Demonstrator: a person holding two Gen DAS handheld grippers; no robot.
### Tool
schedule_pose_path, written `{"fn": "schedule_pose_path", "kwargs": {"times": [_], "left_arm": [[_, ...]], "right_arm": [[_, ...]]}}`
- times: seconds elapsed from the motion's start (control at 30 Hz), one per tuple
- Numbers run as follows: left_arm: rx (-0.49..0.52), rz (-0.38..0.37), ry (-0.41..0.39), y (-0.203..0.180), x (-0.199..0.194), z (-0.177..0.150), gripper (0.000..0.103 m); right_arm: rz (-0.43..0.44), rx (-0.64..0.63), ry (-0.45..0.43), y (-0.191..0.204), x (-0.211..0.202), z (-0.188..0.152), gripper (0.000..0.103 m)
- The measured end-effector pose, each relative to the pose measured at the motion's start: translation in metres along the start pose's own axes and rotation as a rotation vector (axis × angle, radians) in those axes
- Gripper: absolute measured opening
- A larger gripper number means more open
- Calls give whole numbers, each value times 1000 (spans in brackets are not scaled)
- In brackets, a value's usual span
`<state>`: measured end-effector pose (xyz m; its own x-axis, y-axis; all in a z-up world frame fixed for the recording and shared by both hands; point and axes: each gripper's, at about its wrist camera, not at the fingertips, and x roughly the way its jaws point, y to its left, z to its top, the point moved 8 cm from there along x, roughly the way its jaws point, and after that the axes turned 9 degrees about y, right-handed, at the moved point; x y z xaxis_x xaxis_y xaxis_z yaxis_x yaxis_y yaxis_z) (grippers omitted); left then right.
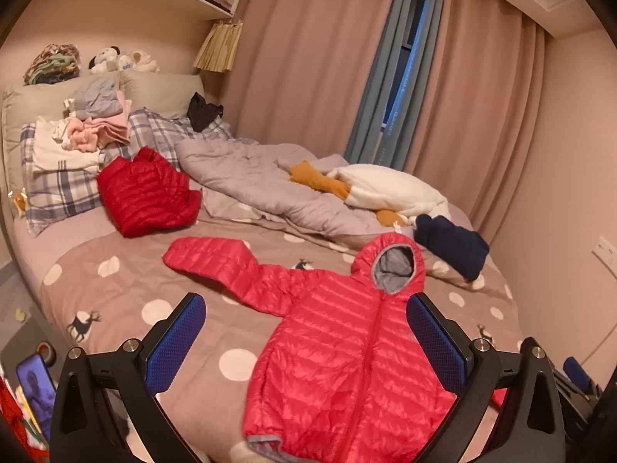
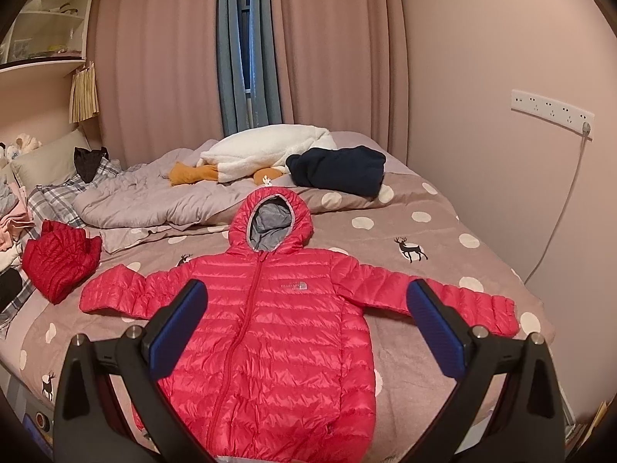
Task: Fold large clothes
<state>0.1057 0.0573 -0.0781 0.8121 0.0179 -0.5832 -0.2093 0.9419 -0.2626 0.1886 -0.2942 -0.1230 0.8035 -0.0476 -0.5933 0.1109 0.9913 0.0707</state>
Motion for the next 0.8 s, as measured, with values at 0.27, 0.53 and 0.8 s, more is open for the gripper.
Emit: {"fn": "schedule_pose_path", "kwargs": {"times": [0.27, 0.53, 0.8], "left_arm": [[14, 4, 1, -2, -1, -1, 103], [20, 3, 12, -6, 2, -4, 103], [38, 0, 22, -12, 4, -6, 103]], "right_arm": [[8, 13, 4, -3, 0, -2, 103], [2, 26, 13, -11, 3, -3, 103], [-1, 31, 25, -16, 9, -4, 103]]}}
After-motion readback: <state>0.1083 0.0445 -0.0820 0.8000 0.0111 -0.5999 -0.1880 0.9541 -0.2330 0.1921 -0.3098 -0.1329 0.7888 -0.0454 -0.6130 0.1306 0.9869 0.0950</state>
